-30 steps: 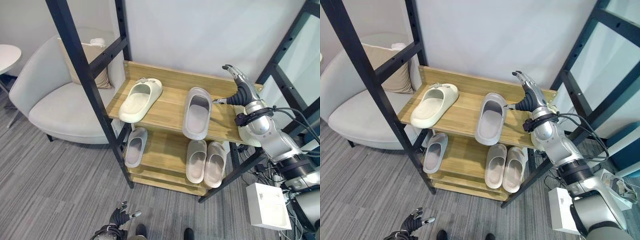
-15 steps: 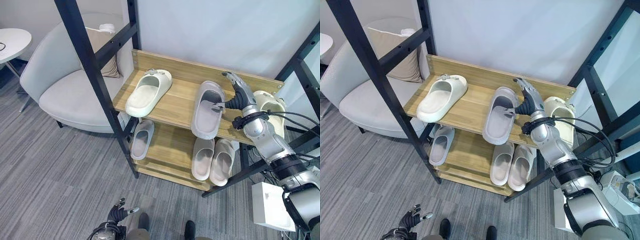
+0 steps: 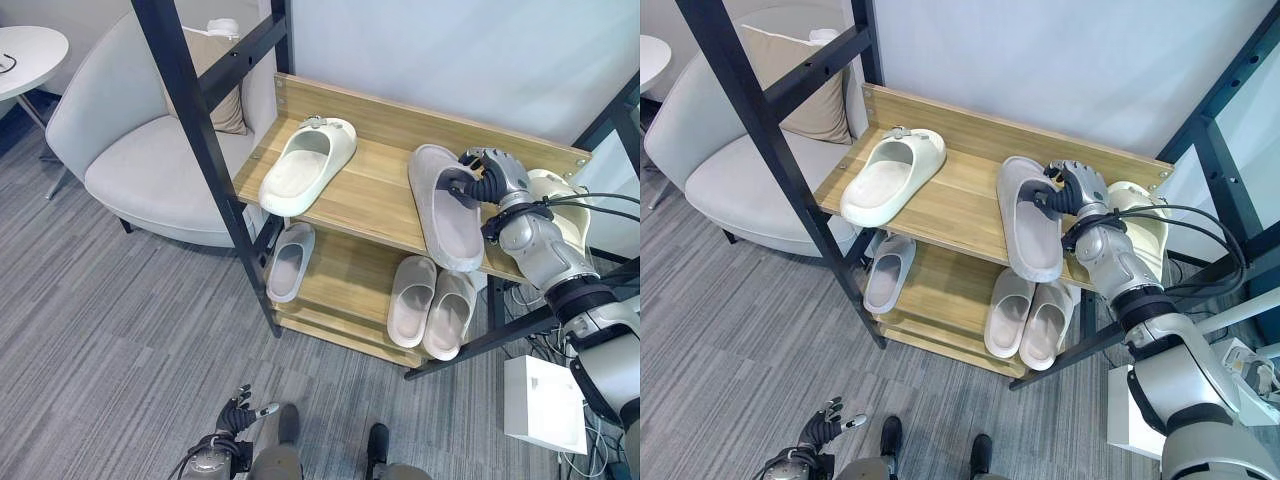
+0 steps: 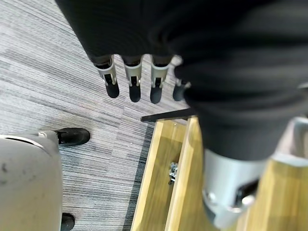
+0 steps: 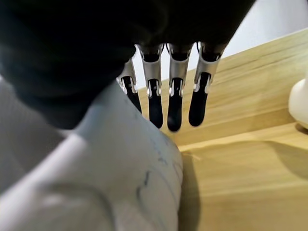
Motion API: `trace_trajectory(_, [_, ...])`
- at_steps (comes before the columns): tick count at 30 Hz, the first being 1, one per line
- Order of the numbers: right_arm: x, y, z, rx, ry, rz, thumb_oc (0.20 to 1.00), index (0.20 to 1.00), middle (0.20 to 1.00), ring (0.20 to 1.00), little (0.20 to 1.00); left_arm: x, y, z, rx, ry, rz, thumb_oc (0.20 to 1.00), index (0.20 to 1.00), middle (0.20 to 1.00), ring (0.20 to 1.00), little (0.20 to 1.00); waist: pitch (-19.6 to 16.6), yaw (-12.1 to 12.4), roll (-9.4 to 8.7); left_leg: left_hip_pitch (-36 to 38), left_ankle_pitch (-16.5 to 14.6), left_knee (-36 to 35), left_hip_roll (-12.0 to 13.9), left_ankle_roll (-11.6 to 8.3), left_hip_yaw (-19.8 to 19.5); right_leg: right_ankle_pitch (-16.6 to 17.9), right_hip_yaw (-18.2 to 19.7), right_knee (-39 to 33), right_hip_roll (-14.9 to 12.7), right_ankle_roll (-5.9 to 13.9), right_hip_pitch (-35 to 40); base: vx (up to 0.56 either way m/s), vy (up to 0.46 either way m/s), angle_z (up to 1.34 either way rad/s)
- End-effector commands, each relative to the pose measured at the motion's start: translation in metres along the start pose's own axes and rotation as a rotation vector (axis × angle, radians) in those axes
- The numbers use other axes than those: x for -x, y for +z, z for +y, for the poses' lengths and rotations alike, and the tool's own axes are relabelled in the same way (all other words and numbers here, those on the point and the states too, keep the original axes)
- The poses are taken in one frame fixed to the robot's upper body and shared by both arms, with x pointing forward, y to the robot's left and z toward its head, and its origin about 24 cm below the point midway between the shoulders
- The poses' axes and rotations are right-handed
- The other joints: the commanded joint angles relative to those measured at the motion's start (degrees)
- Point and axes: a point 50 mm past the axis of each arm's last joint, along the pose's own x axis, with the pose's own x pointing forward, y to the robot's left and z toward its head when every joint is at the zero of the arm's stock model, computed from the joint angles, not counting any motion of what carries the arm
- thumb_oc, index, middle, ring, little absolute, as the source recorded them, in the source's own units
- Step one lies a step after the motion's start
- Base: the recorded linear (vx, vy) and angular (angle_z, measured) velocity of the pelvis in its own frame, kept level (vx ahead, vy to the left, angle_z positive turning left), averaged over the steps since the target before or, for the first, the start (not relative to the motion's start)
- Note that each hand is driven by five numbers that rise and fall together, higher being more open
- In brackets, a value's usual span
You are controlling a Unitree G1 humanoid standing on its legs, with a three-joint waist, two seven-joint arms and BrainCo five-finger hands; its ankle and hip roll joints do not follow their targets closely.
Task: Arrange the slippers neatly on the shoe rack.
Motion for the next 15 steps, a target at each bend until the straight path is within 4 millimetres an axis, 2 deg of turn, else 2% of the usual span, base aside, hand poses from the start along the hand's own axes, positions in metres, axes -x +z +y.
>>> trace_trajectory(1, [-0.011,0.017,-0.011,0.017,-0.017,-0.066,0.200,0.200,0.200,0.200,0.200,-0.014,0.040,-0.001,-0.027,-0.009,-0.134,1.000,1.000,1.000,1.000,1.000,4.26,3.91,-1.18,0.16,-6.46,3.94,-0.63,0.09,-4.07,-1.98,-3.50,0.09,-4.91,4.03,4.13,-0.05,-0.004,0.07])
trace_trajectory(8, [-0.011,0.035,-0.019,-0.025,-0.078,-0.149,0.200,0.200,0.200,0.200,0.200,-0.016,0.048,-0.003,-0.032,-0.004,-0.160,1.000,1.000,1.000,1.000,1.000,5.20,4.02,-0.71,-0.77,-6.19,4.46,-0.55,-0.04,-4.65,-2.15,-4.00,0.24,-4.97,3.77,3.69,-0.02,-0.003,0.06])
trace_trajectory(10, [-0.011,0.043,-0.029,-0.079,-0.134,-0.181,0.200,0.200,0.200,0.200,0.200,-0.016,0.049,-0.003,-0.026,-0.001,-0.163,1.000,1.000,1.000,1.000,1.000,5.04,3.60,-0.62,-0.51,-6.22,4.37,-0.48,-0.07,-4.45,-2.22,-3.94,0.23,-4.99,3.79,3.77,0.01,0.000,0.05])
trace_trajectory(12, [-0.006,0.052,-0.039,-0.127,-0.192,-0.230,0.200,0.200,0.200,0.200,0.200,-0.015,0.046,-0.002,-0.023,0.004,-0.152,1.000,1.000,1.000,1.000,1.000,4.64,3.13,-0.73,-0.01,-6.30,4.16,-0.39,-0.01,-4.29,-2.33,-3.78,0.24,-4.95,3.78,4.06,0.03,-0.004,0.01])
trace_trajectory(15, [0.018,0.064,-0.060,-0.184,-0.312,-0.352,0.200,0.200,0.200,0.200,0.200,-0.013,0.036,0.001,-0.024,0.017,-0.117,1.000,1.000,1.000,1.000,1.000,2.89,2.09,-0.75,1.80,-6.62,3.26,-0.13,0.08,-3.59,-2.68,-3.47,0.16,-4.98,3.95,5.04,0.07,-0.001,0.05])
